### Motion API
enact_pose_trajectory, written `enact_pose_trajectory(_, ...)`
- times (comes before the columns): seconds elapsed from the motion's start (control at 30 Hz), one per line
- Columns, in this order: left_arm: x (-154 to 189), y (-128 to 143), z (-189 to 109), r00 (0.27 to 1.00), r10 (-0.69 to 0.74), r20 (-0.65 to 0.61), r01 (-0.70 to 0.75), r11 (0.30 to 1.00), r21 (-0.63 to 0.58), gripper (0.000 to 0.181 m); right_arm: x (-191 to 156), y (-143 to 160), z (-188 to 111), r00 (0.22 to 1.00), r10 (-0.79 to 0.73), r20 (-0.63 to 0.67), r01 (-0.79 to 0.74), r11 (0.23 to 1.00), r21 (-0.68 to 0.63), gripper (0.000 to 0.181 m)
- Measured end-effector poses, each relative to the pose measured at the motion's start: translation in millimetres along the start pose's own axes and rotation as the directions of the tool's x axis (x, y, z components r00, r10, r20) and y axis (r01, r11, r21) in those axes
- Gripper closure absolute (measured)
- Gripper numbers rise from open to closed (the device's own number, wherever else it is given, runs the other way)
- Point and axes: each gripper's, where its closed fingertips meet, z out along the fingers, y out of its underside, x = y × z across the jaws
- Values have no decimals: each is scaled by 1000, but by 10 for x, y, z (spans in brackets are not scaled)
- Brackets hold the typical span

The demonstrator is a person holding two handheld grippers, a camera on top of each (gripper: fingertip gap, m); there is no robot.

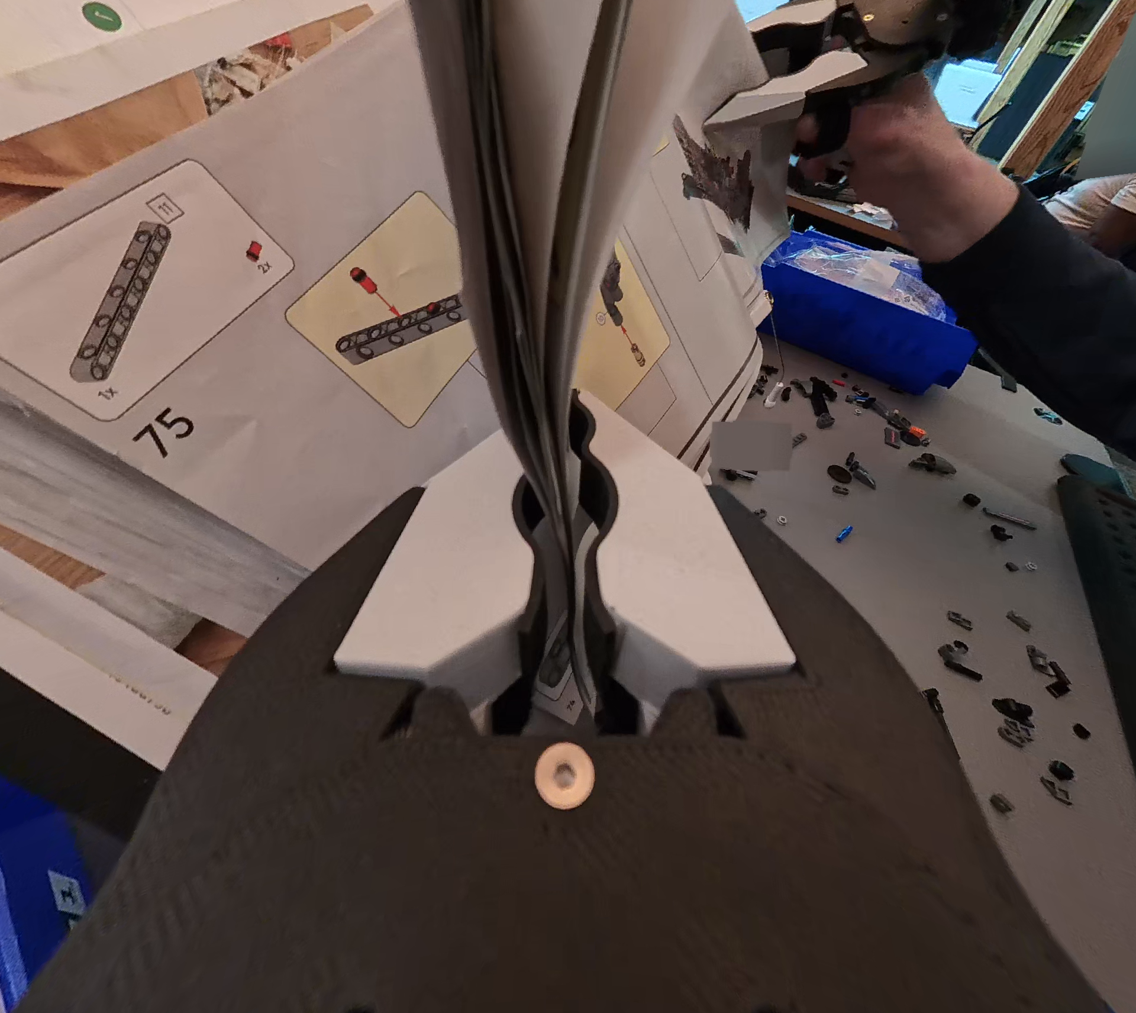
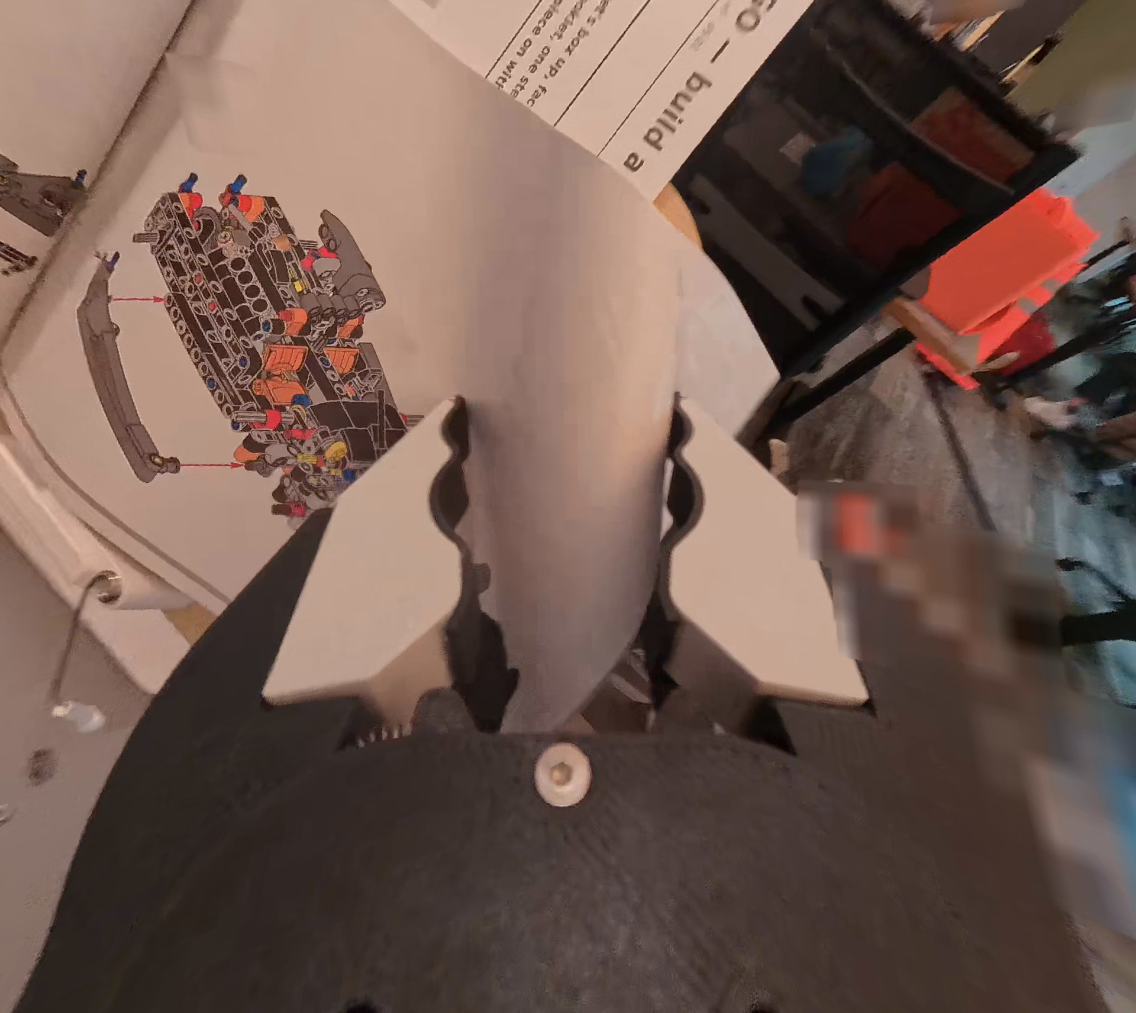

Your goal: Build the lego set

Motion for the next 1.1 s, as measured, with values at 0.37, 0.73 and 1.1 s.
enact_pose_trajectory(0.37,23,-19,-11,1000,7,-4,-7,1000,-4,181,-545,-222,-369,954,45,297,-63,997,52,172)
enact_pose_trajectory(0.73,45,-5,56,999,-24,-29,24,1000,3,181,-2234,-1433,-865,427,63,902,-432,891,142,130)
enact_pose_trajectory(1.1,2,124,54,995,-72,-64,72,997,-4,181,-2072,-1310,-657,760,-46,648,-247,902,353,126)
